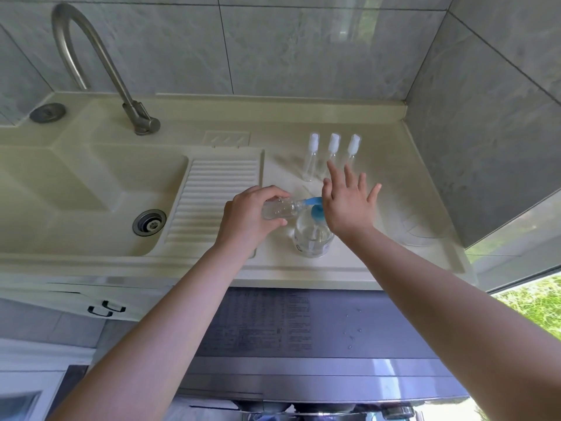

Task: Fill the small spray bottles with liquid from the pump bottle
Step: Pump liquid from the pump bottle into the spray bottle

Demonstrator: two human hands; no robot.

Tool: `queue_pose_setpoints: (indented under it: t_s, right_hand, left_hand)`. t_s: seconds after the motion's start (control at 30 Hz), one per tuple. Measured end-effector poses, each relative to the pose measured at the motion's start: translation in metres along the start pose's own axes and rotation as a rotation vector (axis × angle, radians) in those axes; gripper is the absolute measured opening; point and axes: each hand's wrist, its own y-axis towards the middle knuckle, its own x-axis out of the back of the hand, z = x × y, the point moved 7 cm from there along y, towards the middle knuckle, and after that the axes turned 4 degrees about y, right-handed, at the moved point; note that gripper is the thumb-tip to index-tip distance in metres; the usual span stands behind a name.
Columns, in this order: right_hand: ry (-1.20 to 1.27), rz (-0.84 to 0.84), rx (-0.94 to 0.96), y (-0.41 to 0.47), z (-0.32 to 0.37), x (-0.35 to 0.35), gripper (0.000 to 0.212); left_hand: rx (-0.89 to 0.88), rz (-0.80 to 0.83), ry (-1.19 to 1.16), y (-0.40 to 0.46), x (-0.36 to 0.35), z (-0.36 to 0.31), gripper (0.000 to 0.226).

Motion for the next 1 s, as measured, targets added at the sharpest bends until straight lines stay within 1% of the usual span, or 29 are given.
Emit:
queue_pose_setpoints:
  t_s: [0.1,0.23,0.3,0.4,0.47,0.53,0.6,0.7,0.77,0.83,0.93,1.0]
  right_hand:
    - [-0.047,0.009,-0.006,0.002,-0.002,0.001,0.054]
    - [-0.065,-0.052,0.041,0.006,0.002,0.015,0.059]
    - [-0.083,-0.007,0.032,0.002,0.001,0.007,0.057]
    - [-0.027,0.066,-0.039,-0.001,-0.004,-0.006,0.055]
    - [-0.051,0.029,-0.017,0.001,-0.002,-0.002,0.057]
    - [-0.054,-0.055,0.013,0.005,0.001,0.009,0.061]
    - [-0.064,-0.074,0.017,0.008,0.001,0.013,0.063]
    - [-0.053,0.039,-0.045,0.004,-0.004,0.0,0.059]
    - [-0.034,0.076,-0.069,0.003,-0.006,-0.005,0.058]
    - [-0.065,0.049,-0.043,0.005,-0.002,0.0,0.06]
    - [-0.099,-0.036,0.021,0.009,0.006,0.012,0.063]
    - [-0.102,-0.008,0.026,0.009,0.007,0.007,0.06]
  left_hand:
    - [0.002,0.003,0.002,-0.001,0.001,0.0,0.047]
    - [0.001,-0.003,0.008,-0.001,0.002,-0.001,0.047]
    - [-0.005,-0.002,-0.002,-0.001,0.0,-0.001,0.047]
    - [-0.005,-0.005,-0.003,0.0,0.001,-0.002,0.047]
    - [-0.011,-0.007,0.018,0.0,0.002,-0.002,0.047]
    - [-0.016,-0.009,0.037,0.001,0.004,-0.003,0.047]
    - [-0.025,-0.011,0.048,0.001,0.005,-0.004,0.047]
    - [-0.023,-0.01,0.05,0.0,0.003,-0.003,0.047]
    - [-0.024,-0.011,0.049,0.0,0.001,-0.004,0.047]
    - [-0.032,-0.008,0.044,0.0,0.0,-0.005,0.048]
    - [-0.032,-0.008,0.039,0.002,0.001,-0.007,0.048]
    - [-0.029,-0.014,0.041,0.004,0.002,-0.007,0.048]
